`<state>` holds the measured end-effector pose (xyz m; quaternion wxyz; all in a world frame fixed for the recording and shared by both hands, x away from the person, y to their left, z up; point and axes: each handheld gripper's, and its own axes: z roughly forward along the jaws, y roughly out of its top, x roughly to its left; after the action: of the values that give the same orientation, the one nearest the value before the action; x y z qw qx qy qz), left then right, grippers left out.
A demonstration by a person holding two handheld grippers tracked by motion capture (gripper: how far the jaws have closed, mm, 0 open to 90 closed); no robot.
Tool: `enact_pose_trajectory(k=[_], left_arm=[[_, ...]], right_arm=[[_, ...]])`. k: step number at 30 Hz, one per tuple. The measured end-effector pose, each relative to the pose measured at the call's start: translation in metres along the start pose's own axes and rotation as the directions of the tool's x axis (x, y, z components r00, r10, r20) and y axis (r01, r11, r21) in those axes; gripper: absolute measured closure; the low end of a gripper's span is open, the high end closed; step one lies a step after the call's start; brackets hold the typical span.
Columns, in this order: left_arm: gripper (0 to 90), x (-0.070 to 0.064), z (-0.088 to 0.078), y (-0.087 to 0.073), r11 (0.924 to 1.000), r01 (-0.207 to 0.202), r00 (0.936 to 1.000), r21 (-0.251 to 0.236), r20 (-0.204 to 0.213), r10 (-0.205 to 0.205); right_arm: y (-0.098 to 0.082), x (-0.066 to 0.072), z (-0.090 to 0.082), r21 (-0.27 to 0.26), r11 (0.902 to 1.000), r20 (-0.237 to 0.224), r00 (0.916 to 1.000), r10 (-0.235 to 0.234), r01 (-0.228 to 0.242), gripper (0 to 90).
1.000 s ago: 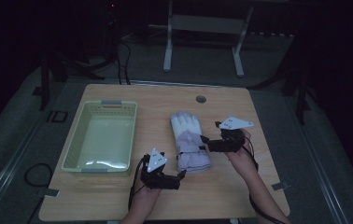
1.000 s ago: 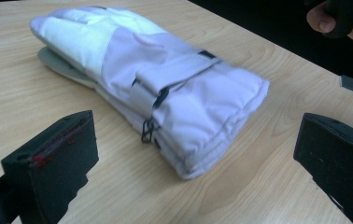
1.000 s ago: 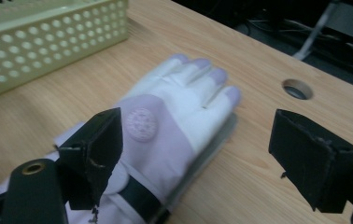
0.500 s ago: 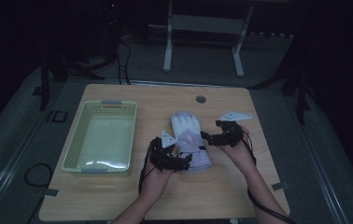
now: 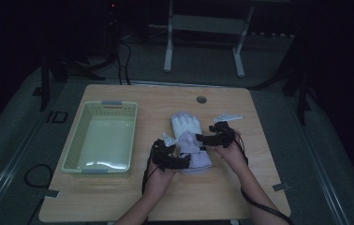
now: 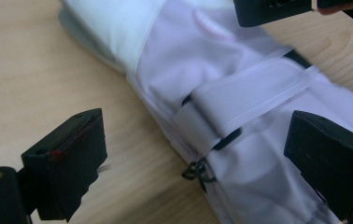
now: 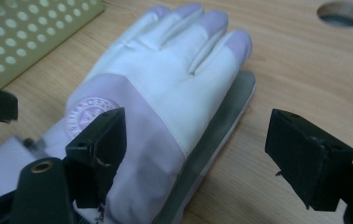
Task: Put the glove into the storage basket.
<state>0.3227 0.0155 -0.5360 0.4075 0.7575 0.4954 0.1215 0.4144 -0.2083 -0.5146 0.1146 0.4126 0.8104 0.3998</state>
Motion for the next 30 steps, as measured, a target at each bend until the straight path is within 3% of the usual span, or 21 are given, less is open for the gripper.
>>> enact_pose_trajectory(k=[4,7,11,13,16,20,22,23,25,29,30], left_arm=[[5.9,0.002,0.006,-0.005,0.9973,0.062,0.9975,0.040,0.032,-0.063],[6.6,0.002,0.010,-0.010,0.9941,0.082,0.9959,0.071,0.034,-0.084],[7.0,0.005,0.016,-0.014,0.9884,0.109,0.9926,0.105,0.042,-0.114],[7.5,0.004,0.017,-0.014,0.9880,0.106,0.9929,0.113,0.043,-0.111],[12.5,0.004,0.020,-0.014,0.9867,0.106,0.9912,0.123,0.067,-0.115],[17.4,0.004,0.021,-0.013,0.9868,0.094,0.9896,0.132,0.095,-0.107],[25.1,0.004,0.022,-0.012,0.9862,0.086,0.9855,0.141,0.133,-0.105],[31.2,0.005,0.023,-0.012,0.9845,0.092,0.9796,0.150,0.164,-0.116],[39.7,0.006,0.024,-0.011,0.9828,0.092,0.9755,0.160,0.184,-0.121],[52.8,0.010,0.023,-0.009,0.9796,0.101,0.9696,0.174,0.203,-0.136],[57.8,0.010,0.023,-0.009,0.9796,0.101,0.9696,0.174,0.203,-0.136]], right_arm=[[-0.007,-0.002,0.008,0.030,0.9991,-0.016,0.9994,0.031,-0.030,20.2],[-0.011,-0.006,0.012,0.050,0.9968,-0.034,0.9973,0.065,-0.063,20.3],[-0.016,-0.011,0.018,0.108,0.9894,-0.084,0.9908,0.106,-0.097,27.4],[-0.019,-0.015,0.020,0.134,0.9816,-0.108,0.9827,0.150,-0.136,30.5],[-0.023,-0.021,0.023,0.170,0.9684,-0.172,0.9620,0.212,-0.183,42.9],[-0.024,-0.021,0.024,0.184,0.9669,-0.221,0.9512,0.216,-0.176,58.0],[-0.025,-0.021,0.024,0.188,0.9660,-0.223,0.9501,0.218,-0.178,62.8],[-0.025,-0.020,0.024,0.191,0.9651,-0.222,0.9496,0.221,-0.180,65.2],[-0.024,-0.018,0.024,0.192,0.9666,-0.210,0.9549,0.210,-0.170,70.8],[-0.021,-0.009,0.022,0.178,0.9756,-0.157,0.9751,0.157,-0.128,77.9],[-0.021,-0.009,0.022,0.178,0.9756,-0.157,0.9751,0.157,-0.128,77.9]])
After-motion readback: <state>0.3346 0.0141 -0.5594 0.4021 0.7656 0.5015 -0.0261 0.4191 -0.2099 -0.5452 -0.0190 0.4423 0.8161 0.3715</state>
